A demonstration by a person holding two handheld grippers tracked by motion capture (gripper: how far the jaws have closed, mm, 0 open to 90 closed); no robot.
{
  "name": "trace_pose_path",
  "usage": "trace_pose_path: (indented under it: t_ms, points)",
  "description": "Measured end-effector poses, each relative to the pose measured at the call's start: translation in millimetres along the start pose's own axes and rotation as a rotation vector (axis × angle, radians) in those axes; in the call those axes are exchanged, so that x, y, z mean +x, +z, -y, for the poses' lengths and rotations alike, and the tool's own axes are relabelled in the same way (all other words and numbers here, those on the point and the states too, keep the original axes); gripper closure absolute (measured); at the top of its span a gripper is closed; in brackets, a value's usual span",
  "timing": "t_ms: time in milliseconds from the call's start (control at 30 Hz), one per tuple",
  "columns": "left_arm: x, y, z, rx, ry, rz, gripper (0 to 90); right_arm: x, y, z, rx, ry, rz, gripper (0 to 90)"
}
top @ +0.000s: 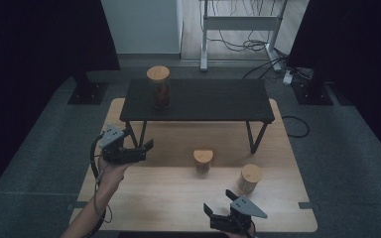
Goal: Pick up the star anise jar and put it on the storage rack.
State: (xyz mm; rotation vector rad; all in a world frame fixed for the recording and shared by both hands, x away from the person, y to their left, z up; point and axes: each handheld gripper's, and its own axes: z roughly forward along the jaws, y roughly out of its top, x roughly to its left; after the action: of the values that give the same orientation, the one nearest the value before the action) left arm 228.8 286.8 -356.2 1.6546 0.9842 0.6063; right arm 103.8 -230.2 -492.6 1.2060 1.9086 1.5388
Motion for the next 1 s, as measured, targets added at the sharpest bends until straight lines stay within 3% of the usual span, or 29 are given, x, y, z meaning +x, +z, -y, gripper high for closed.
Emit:
trace_pose_path:
  t_ms: [633, 1000]
  points:
    - [-0.2, -9.7, 27.7, 0.047, -0.006, 0.006, 2.4, 0.6, 1.7, 0.4, 0.006, -0.001, 0.002, 4.5]
    - [5.7, -8.6, 46.1, 0.055, -0.049, -0.003, 2.8, -0.6, 2.2, 0.3, 0.010, 0.004, 0.007, 4.5]
